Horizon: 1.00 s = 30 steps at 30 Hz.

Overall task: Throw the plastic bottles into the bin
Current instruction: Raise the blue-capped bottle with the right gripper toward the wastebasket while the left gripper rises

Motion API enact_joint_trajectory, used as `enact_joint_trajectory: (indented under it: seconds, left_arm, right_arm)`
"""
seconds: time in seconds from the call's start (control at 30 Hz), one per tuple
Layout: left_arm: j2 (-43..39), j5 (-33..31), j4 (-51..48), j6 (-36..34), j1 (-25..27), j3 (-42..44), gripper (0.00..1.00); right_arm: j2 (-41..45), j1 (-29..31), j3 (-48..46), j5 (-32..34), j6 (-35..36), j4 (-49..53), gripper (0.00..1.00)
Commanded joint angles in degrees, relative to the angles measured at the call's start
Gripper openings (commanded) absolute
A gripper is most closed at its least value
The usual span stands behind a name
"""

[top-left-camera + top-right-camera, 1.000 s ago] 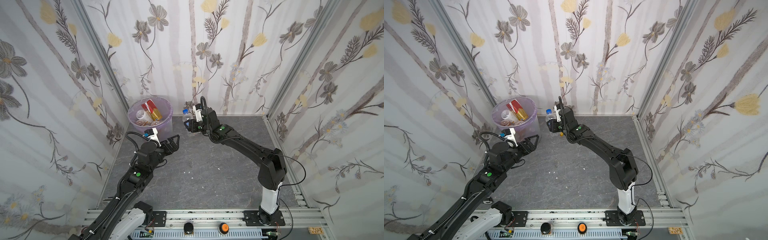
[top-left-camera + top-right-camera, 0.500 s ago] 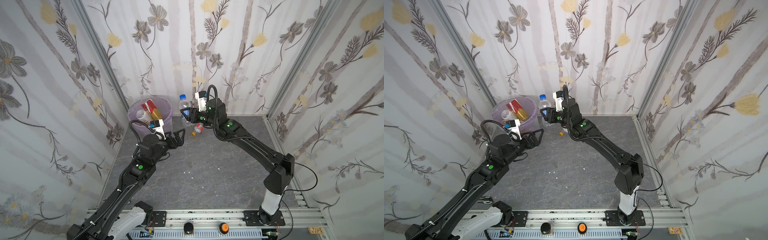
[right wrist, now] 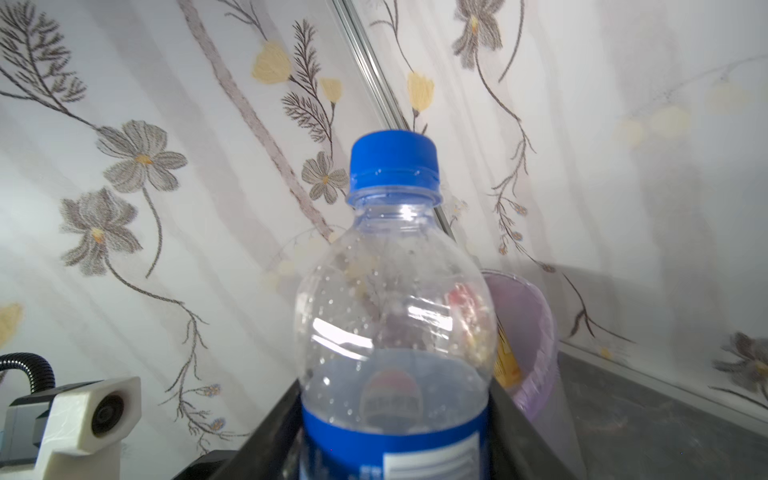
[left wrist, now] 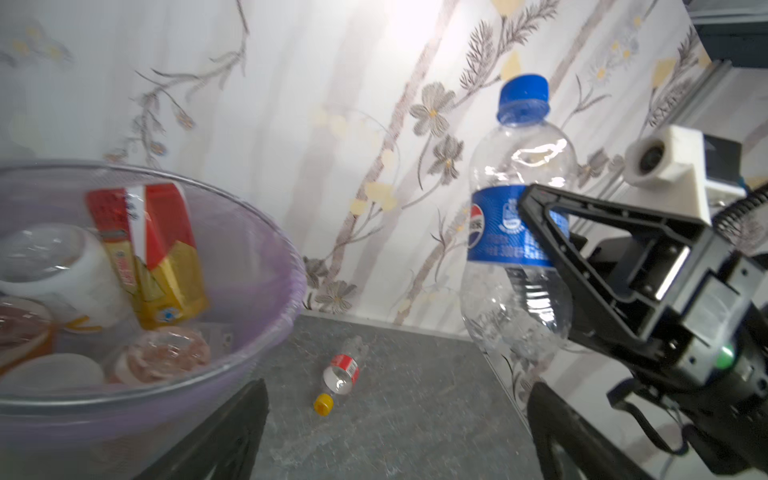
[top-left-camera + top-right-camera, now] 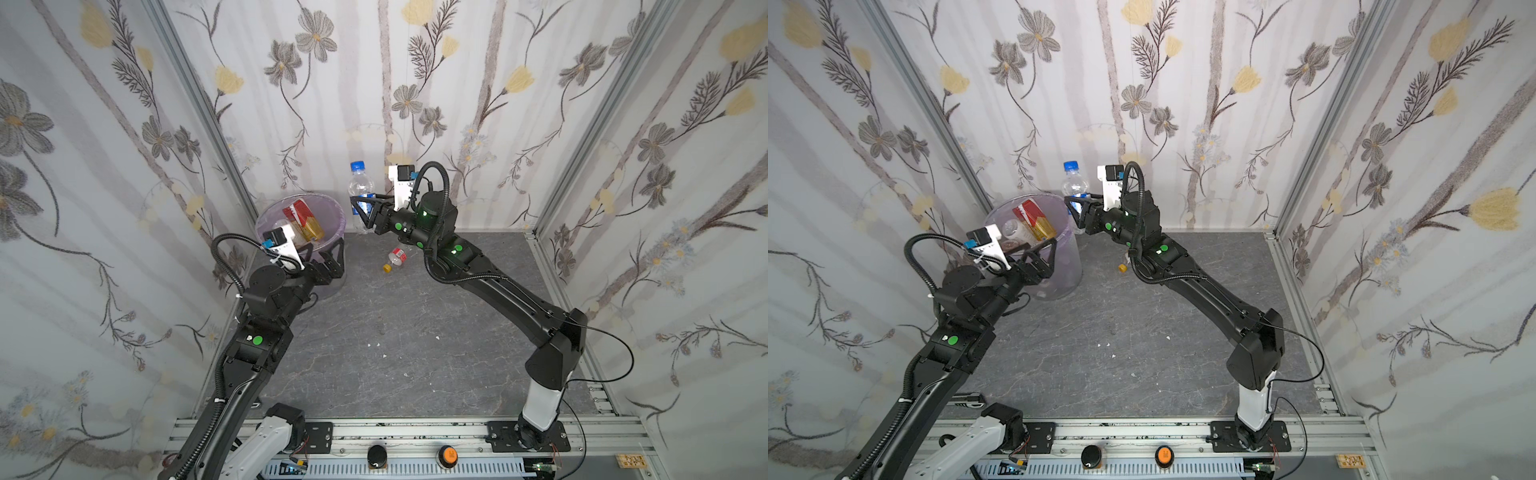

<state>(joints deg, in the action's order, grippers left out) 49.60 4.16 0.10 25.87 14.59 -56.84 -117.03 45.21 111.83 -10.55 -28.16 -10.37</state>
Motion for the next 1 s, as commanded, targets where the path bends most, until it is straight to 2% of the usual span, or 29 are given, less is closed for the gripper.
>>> enact_joint_trajectory:
  seconds: [0.0, 0.07, 0.17, 0.33, 0.43, 0.6, 0.77, 0.97]
  left_arm:
    - [1.43, -1.50, -2.17, 1.26, -6.35, -4.53, 1.00]
    - [3.63, -0.73, -3.46, 2.25, -11.76, -7.57, 1.00]
    - [7.80, -2.70, -4.22, 2.78, -15.79, -10.20, 1.00]
    - [16.73, 3.82, -5.75, 8.98, -27.52, -14.97, 1.00]
    - [22.21, 4.49, -7.73, 7.33, -29.43, -18.99, 1.00]
    - [28.30, 2.36, -7.84, 4.39, -30.21, -20.99, 1.00]
    - [35.41, 7.84, -7.92, 4.87, -31.93, -26.36, 1.00]
    - [43.64, 10.96, -8.10, 4.58, -32.16, -32.09, 1.00]
  right_arm:
    - [-4.54, 0.39, 5.58, -0.43, 0.79, -2.71, 0.58]
    - [-6.01, 0.74, 6.97, -0.48, 0.80, -2.81, 0.58]
    - [-6.58, 1.02, 7.13, -0.63, 0.83, -2.55, 0.58]
    - [-4.76, 1.02, 5.55, -0.63, 2.60, 0.09, 0.57]
    - [-1.76, 0.81, 1.54, -0.15, 4.07, 0.46, 0.58]
    - [4.37, -0.50, -8.22, 0.27, 4.17, -2.66, 0.58]
    - [8.36, -2.46, -14.70, 0.26, 3.43, -3.98, 0.58]
    - [11.33, -4.14, -19.29, 0.36, 3.47, -4.45, 0.58]
